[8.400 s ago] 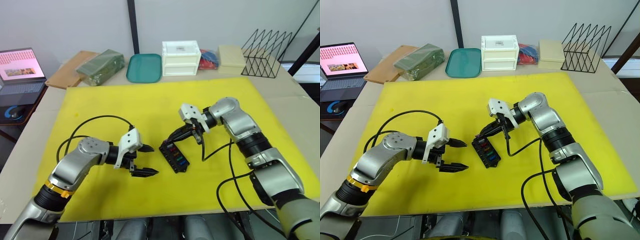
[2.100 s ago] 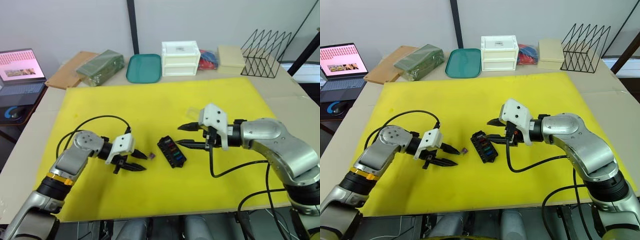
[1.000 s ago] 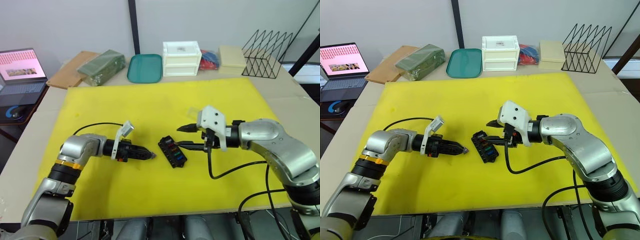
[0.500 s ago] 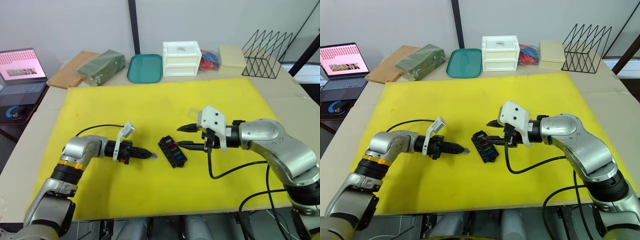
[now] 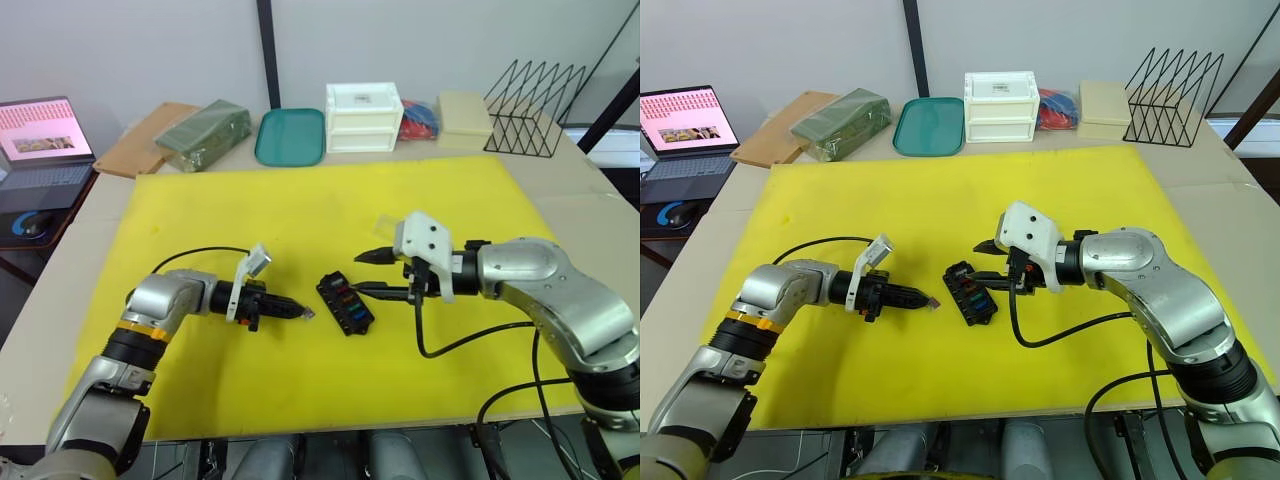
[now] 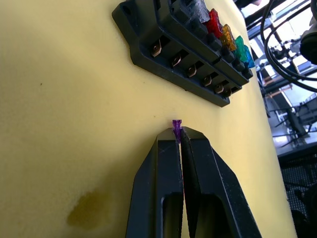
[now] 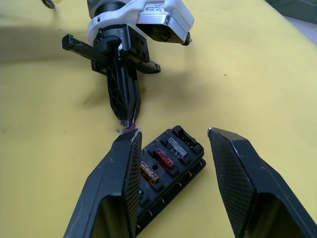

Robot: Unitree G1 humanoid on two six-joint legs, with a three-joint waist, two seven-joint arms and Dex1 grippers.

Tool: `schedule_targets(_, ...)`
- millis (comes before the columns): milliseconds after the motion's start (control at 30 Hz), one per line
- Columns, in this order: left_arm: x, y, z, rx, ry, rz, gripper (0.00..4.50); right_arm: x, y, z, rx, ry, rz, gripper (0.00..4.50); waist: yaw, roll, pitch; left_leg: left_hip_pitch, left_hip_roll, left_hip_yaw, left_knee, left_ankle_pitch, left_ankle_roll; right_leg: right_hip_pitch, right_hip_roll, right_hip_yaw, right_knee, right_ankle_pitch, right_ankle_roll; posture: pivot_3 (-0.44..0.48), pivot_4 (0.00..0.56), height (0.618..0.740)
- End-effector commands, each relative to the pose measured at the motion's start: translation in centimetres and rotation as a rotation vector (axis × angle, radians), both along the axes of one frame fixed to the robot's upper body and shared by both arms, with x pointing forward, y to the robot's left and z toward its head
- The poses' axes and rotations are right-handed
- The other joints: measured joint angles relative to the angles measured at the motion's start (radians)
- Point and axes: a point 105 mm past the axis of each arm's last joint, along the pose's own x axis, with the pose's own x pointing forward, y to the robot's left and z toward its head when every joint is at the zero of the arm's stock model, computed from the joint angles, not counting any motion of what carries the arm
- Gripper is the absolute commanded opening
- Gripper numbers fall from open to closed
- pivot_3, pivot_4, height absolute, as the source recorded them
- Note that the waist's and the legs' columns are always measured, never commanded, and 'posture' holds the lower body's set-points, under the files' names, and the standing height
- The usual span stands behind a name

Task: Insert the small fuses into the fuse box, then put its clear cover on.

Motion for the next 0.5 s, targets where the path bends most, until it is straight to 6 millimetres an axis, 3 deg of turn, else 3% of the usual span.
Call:
schedule_targets(33, 0.4, 0.7, 0.0, 0.002, -0.055, 0.045, 0.02, -0.4, 0.2, 0.9, -0.005, -0.044, 0.018, 2.28, -0.001, 0.0, 0.0, 0.0, 0.0, 0.0, 0.0, 0.0, 0.0, 0.0, 0.0, 0.0, 0.0, 0.0, 0.0, 0.0, 0.15, 0.74)
schedule_targets(333, -0.6, 1.6, 4.0, -0.157, -0.231, 0.052, 0.02, -0.5, 0.2, 1.8, 0.042, 0.081, -0.002, 2.28, -0.002, 0.0, 0.0, 0.0, 0.0, 0.0, 0.0, 0.0, 0.0, 0.0, 0.0, 0.0, 0.0, 0.0, 0.0, 0.0, 0.15, 0.74)
schedule_targets(500, -2.1, 1.8, 8.1, -0.257, -0.371, 0.033, 0.02, -0.7, 1.2, 3.6, 0.074, 0.254, 0.039, 2.28, -0.002, 0.0, 0.0, 0.0, 0.0, 0.0, 0.0, 0.0, 0.0, 0.0, 0.0, 0.0, 0.0, 0.0, 0.0, 0.0, 0.15, 0.74)
